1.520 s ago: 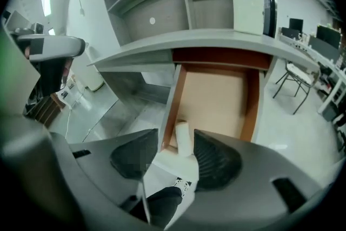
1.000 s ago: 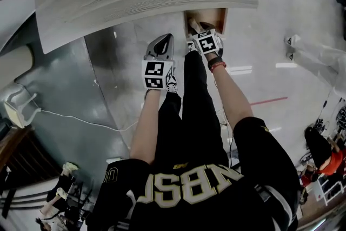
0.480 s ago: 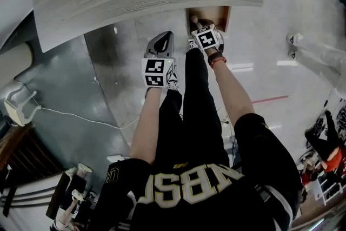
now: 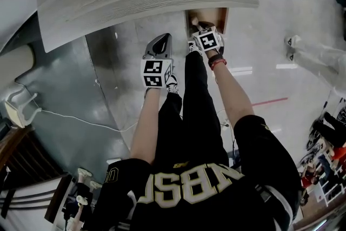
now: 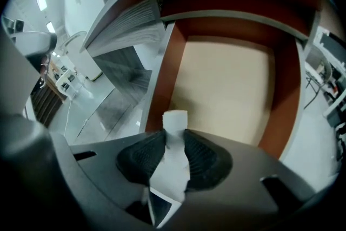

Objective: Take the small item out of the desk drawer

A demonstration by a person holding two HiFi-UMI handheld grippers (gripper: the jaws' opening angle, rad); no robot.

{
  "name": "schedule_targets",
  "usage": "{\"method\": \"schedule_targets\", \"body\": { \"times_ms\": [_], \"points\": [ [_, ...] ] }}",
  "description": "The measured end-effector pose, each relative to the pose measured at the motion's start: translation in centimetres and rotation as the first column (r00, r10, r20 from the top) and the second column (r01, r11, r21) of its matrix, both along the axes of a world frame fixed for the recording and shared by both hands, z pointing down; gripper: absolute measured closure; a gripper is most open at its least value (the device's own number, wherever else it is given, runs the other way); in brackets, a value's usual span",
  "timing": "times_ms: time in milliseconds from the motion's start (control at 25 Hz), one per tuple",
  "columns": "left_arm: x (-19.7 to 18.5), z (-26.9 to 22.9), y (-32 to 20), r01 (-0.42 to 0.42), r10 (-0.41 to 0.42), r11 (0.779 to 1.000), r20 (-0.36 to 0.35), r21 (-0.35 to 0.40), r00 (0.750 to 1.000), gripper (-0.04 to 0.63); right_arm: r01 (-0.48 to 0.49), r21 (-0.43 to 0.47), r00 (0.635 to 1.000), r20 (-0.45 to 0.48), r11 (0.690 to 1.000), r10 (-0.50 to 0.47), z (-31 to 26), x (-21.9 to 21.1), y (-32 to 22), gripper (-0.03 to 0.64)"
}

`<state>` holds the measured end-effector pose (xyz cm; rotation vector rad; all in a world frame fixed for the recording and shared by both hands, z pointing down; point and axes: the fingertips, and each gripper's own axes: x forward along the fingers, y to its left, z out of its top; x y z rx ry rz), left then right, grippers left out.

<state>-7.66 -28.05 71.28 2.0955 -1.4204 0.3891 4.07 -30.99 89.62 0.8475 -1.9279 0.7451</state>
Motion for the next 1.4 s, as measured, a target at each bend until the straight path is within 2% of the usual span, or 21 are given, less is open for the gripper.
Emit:
{"method": "schedule_targets", "body": {
  "times_ms": [440,800,1160,1400],
  "points": [
    [-0.3,-2.7,0.8,0.001,0.000,0.999,-0.020,0.034,1.000,0.581,-0.065,0.082,0.997,0.043,0.994,0.061,-6.1,0.6,0.4,0.508],
    [-1.8,-5.4,2.1,-0.004,0.003,0.998,0.012,0.058,1.000,0.581,-0.126,0.182,0.989,0.100,0.975,0.109,-12.9,0.8,1.0,0.506],
    [-4.3,-10.4,2.1,0.006,-0.009,0.990,0.026,0.143,1.000,0.581,-0.199,0.288,0.975,0.158,0.937,0.159,-20.7,0.4,1.3,0.506],
    [-5.2,-14.6,1.8,0.016,-0.022,0.974,0.022,0.227,1.000,0.581,-0.296,0.385,0.950,0.216,0.874,0.227,-27.1,1.0,0.8,0.506]
  ]
}}
